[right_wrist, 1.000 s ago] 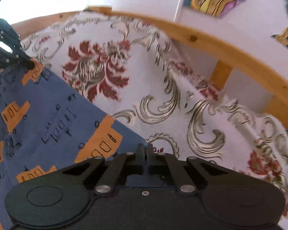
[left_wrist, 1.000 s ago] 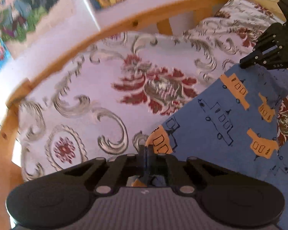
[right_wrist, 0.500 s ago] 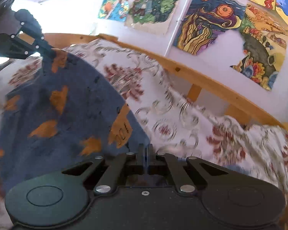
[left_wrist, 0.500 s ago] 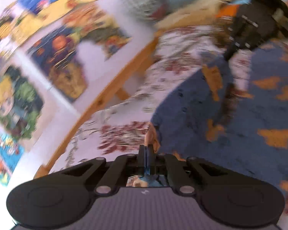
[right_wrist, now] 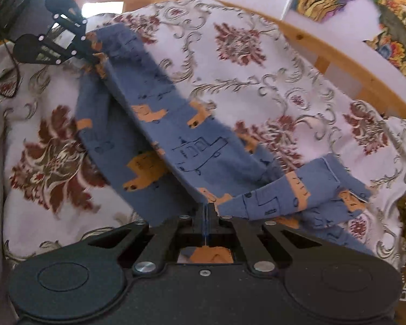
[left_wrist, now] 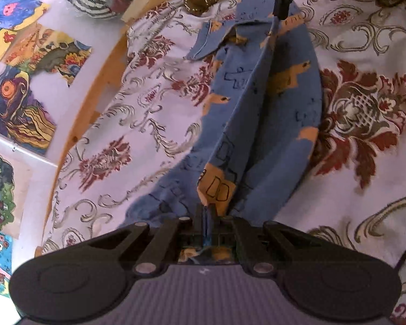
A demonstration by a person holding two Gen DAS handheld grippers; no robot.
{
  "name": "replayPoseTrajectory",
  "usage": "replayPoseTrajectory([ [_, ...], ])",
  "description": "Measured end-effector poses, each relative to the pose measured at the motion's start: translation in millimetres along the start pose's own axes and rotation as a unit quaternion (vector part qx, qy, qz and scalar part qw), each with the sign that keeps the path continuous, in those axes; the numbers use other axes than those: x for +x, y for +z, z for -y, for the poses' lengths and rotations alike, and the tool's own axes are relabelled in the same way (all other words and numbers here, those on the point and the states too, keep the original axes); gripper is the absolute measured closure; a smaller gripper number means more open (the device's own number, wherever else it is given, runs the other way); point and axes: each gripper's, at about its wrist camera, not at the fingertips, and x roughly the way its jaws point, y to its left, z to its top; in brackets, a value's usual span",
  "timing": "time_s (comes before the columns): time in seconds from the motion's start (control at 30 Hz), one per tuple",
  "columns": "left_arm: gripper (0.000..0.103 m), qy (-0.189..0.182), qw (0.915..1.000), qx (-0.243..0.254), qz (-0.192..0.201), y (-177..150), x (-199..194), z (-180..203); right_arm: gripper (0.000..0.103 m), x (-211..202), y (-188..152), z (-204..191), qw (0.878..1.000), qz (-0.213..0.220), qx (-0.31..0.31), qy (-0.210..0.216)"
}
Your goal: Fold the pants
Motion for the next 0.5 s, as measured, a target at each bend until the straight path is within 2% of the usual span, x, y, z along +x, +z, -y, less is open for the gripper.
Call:
replayPoseTrajectory([
  [0.13,0.095,-0.022,0.9996,-0.002,-0.015,-4,3,2,0.103,2,-3,-2,1.0,-0.01,-0.004,0.011],
  [0.2,0.088,-0.042,0.9988,-0.011,-0.023,-5,2,0,0.103,6,-5,-5,0.999,-0.028,-0.014,0.018],
  [0.23,0.076,-0.051,0.9982,-0.016,-0.028,-5,1,-2,0.103,10,-8,-8,0.999,-0.039,-0.019,0.023],
  [0.27,0.061,-0.064,0.9972,-0.022,-0.032,-4,0,-4,0.103,13,-11,-10,0.998,-0.048,-0.023,0.026],
  [0.3,0.054,-0.074,0.9963,-0.027,-0.034,-3,-2,-6,0.096,16,-13,-12,0.997,-0.059,-0.026,0.03],
  [0.33,0.043,-0.084,0.9952,-0.032,-0.039,-2,-5,-8,0.086,17,-15,-13,0.997,-0.064,-0.027,0.034],
  [0.37,0.037,-0.092,0.9943,-0.035,-0.042,-1,-8,-10,0.082,15,-15,-13,0.997,-0.062,-0.024,0.038],
  [0.47,0.027,-0.108,0.9913,-0.055,-0.052,5,-21,-20,0.061,3,-13,-5,0.998,-0.039,0.006,0.053],
  [0.5,0.026,-0.112,0.9898,-0.069,-0.054,7,-25,-25,0.05,-3,-12,-1,0.998,-0.025,0.019,0.051],
])
